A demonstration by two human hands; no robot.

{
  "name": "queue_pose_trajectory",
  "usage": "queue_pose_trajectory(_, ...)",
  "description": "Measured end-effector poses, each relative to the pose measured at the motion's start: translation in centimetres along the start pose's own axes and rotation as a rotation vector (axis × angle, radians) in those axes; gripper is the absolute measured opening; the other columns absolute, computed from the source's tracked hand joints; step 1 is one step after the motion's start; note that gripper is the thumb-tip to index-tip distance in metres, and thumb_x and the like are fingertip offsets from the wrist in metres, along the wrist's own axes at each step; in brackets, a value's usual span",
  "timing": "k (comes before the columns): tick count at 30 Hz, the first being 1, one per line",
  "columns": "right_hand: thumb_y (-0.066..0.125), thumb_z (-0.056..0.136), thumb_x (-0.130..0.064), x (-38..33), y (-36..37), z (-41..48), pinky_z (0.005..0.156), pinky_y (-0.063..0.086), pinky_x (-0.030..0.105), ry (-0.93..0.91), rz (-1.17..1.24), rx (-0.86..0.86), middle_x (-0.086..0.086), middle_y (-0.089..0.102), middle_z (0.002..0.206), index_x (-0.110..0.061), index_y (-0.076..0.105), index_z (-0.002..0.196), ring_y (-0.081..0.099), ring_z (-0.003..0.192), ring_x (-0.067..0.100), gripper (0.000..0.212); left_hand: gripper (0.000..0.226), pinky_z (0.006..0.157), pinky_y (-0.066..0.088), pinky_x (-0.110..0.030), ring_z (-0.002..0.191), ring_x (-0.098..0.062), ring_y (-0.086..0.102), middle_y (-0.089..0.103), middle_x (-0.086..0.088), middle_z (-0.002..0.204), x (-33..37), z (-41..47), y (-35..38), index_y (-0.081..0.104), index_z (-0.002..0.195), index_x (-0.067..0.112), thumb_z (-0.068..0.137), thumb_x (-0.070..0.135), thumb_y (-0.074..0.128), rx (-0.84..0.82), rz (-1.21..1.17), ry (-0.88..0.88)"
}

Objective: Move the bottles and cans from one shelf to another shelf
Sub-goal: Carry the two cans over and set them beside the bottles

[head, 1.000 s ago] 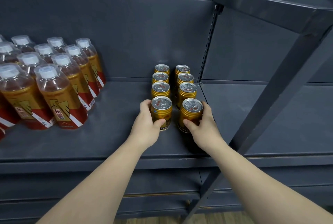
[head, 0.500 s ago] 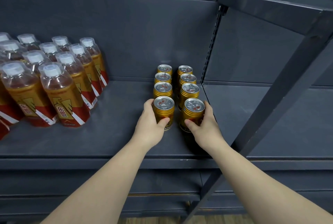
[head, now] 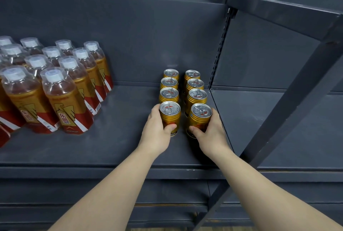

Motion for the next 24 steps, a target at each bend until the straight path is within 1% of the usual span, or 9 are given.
queue_pose_trajectory(3,0.078,0.086,-0.02,-0.1,0.1,0.4,0.112,0.041,0.041,0.005,0.011,-0.01,-0.003,0.043,0.152,-0.024,0.024,0.154,0.044,0.138,0.02,0.087,0.077,0.106,0.037,-0.029,0.136,-0.018,0.043,0.042,0.002,0.151,-0.1,0.4,0.1,0.024,0.154,0.025,0.092,0.017,0.07,-0.022,0.002,0.007)
queue_pose_trajectory(6,0.077,0.087,-0.019,-0.1,0.2,0.7,0.112,0.04,0.04,-0.001,0.009,-0.023,-0.004,0.043,0.151,-0.024,0.024,0.154,0.044,0.138,0.019,0.086,0.077,0.103,0.034,-0.025,0.137,-0.018,0.042,0.041,0.003,0.152,-0.3,0.8,0.0,0.022,0.155,0.025,0.094,0.017,0.068,-0.053,0.013,0.014)
queue_pose_trajectory(11,0.076,0.088,-0.018,-0.2,0.2,0.9,0.113,0.039,0.041,0.001,0.011,-0.041,-0.004,0.042,0.153,-0.025,0.021,0.155,0.042,0.14,0.02,0.086,0.078,0.109,0.036,-0.031,0.139,-0.018,0.041,0.039,0.003,0.153,-0.3,0.9,-0.1,0.021,0.155,0.026,0.094,0.017,0.068,-0.068,0.01,0.005)
queue_pose_trajectory(15,0.078,0.086,-0.021,-0.3,0.3,0.8,0.113,0.04,0.042,0.002,0.013,-0.039,-0.004,0.039,0.155,-0.025,0.017,0.157,0.041,0.141,0.021,0.094,0.081,0.106,0.037,-0.03,0.136,-0.019,0.042,0.04,0.002,0.151,-0.2,1.0,0.0,0.022,0.155,0.025,0.091,0.02,0.071,-0.059,0.0,0.006)
queue_pose_trajectory(18,0.083,0.081,-0.025,-0.4,0.5,0.8,0.108,0.043,0.039,0.013,0.03,-0.016,-0.005,0.043,0.151,-0.025,0.021,0.155,0.045,0.137,0.019,0.097,0.082,0.102,0.039,-0.029,0.132,-0.019,0.046,0.044,0.002,0.147,-0.2,1.1,0.1,0.026,0.152,0.024,0.088,0.023,0.076,-0.038,0.005,0.002)
queue_pose_trajectory(21,0.082,0.081,-0.026,-0.4,0.7,0.9,0.1,0.045,0.034,0.014,0.016,0.026,-0.006,0.05,0.143,-0.025,0.03,0.149,0.052,0.129,0.019,0.086,0.079,0.101,0.04,-0.028,0.13,-0.019,0.048,0.047,0.001,0.145,-0.3,1.2,0.0,0.028,0.15,0.023,0.087,0.024,0.076,-0.013,0.05,0.014)
queue_pose_trajectory(24,0.081,0.083,-0.026,-0.3,0.8,0.9,0.093,0.043,0.029,0.012,0.007,0.039,-0.007,0.052,0.138,-0.026,0.032,0.145,0.054,0.124,0.017,0.078,0.079,0.103,0.043,-0.031,0.129,-0.019,0.049,0.049,0.001,0.144,-0.4,1.1,0.1,0.03,0.148,0.022,0.086,0.026,0.078,0.006,0.068,0.023)
Point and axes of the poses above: each hand's wrist, its own z-axis towards the middle knuckle, its own y-axis out of the palm, x = y × z, the point moved 1 cm from there along z, towards the middle knuckle
